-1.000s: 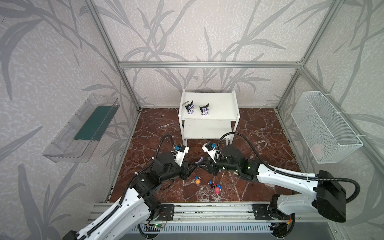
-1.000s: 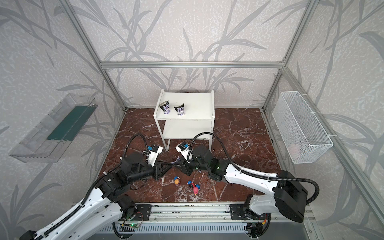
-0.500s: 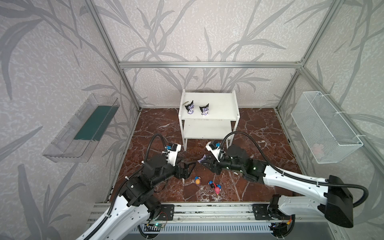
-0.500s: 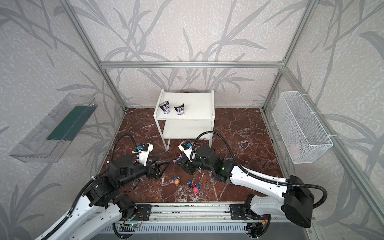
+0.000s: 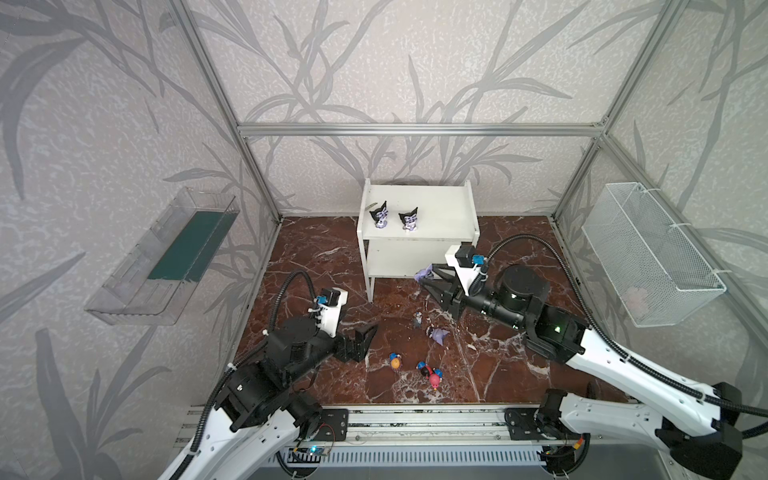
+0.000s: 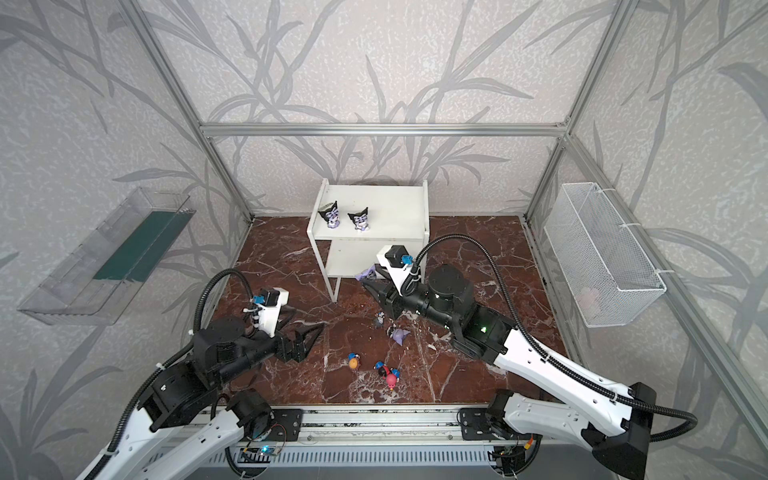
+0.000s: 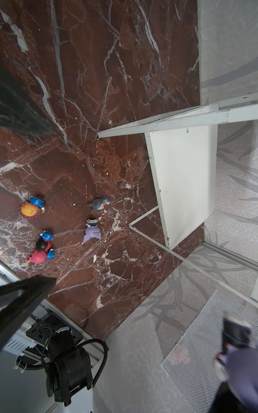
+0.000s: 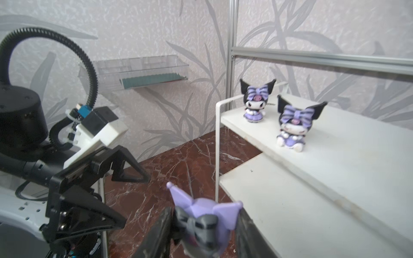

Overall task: Place and organize the plastic toys onto the shelf
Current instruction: 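Open and withdraw the left gripper while the right gripper carries the Kuromi shelfward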

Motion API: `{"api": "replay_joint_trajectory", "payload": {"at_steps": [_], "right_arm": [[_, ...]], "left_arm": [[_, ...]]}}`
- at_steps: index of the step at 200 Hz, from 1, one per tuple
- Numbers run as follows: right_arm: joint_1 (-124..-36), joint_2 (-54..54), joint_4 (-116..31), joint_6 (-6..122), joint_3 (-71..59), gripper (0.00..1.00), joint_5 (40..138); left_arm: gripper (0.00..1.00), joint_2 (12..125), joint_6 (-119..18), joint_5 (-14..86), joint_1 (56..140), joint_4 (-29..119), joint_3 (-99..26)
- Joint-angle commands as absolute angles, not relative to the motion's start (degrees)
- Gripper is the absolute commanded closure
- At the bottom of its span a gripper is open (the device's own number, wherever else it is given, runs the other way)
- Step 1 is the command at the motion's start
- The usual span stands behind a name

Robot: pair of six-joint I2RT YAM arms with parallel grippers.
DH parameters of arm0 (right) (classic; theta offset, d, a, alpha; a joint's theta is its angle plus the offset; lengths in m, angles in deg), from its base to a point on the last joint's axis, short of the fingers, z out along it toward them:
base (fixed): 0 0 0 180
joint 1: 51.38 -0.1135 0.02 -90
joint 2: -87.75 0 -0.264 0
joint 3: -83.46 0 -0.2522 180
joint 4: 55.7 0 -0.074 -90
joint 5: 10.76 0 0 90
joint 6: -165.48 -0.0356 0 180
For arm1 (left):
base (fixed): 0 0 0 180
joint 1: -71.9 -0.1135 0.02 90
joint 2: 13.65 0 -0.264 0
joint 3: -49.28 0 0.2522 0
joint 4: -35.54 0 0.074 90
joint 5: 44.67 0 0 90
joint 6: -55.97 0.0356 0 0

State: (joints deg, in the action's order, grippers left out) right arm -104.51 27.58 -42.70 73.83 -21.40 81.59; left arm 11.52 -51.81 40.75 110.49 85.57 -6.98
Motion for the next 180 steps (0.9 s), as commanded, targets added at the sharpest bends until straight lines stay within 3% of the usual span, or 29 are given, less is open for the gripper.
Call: {"api": "replay_joint_trajectory", "payload": {"at_steps": [1,93,180], "right_arm": [[-103.0,26.1,-41.9,76.9,-17.3,0.68,77.8],[-95.1,16.5,-51.7,75.0,-13.6,0.68,76.4],[-92.1,15.0,-58.5,69.9,-15.5,0.68,74.3]], "left_arm": [[0.01,8.9,-50.6,41.2,110.6,87.2,-7.5],[0.01,6.0,-51.4,41.3,110.6,86.9,-6.8],[0.01,6.0,-51.5,41.1,110.6,86.6,-6.7]]}}
